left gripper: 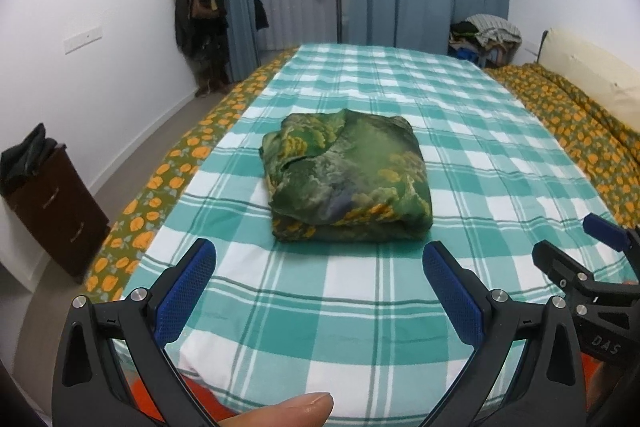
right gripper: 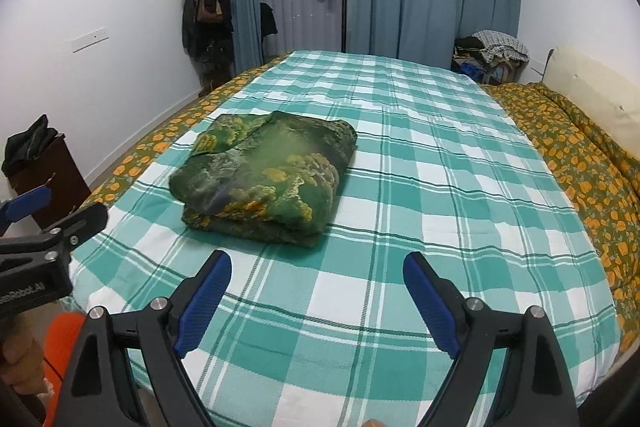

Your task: Fold large clothes

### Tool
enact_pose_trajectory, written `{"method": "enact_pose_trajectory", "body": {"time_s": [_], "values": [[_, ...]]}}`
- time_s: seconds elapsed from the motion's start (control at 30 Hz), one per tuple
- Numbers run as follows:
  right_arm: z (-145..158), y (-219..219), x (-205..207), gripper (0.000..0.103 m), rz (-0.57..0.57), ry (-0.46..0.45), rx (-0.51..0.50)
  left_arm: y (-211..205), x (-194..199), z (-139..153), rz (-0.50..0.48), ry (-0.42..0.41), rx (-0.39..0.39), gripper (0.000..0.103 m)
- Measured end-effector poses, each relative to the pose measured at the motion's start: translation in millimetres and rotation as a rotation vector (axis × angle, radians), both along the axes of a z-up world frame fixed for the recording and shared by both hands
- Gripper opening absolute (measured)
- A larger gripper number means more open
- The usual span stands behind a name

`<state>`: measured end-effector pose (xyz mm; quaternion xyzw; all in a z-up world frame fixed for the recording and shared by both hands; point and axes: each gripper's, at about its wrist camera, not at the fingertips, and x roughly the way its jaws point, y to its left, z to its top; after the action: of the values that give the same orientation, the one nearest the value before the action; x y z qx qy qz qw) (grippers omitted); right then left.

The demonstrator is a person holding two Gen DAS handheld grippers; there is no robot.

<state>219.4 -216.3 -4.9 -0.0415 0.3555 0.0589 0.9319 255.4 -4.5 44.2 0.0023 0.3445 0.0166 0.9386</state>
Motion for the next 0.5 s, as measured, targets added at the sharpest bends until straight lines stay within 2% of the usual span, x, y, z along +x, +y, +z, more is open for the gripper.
{"method": "enact_pose_trajectory", "body": {"time_s": [0.3, 0.5], "values": [[9.3, 8.4, -4.4, 0.090, 0.009, 0.008, -0.007, -0.2, -7.6, 2.7, 0.028, 0.011, 0.024, 0.103], [6.9, 13.8, -2.7, 0.090, 0.006, 0.024, -0.020, 1.1, -5.2, -1.3, 0.022, 0.030, 0.003, 0.103]]}}
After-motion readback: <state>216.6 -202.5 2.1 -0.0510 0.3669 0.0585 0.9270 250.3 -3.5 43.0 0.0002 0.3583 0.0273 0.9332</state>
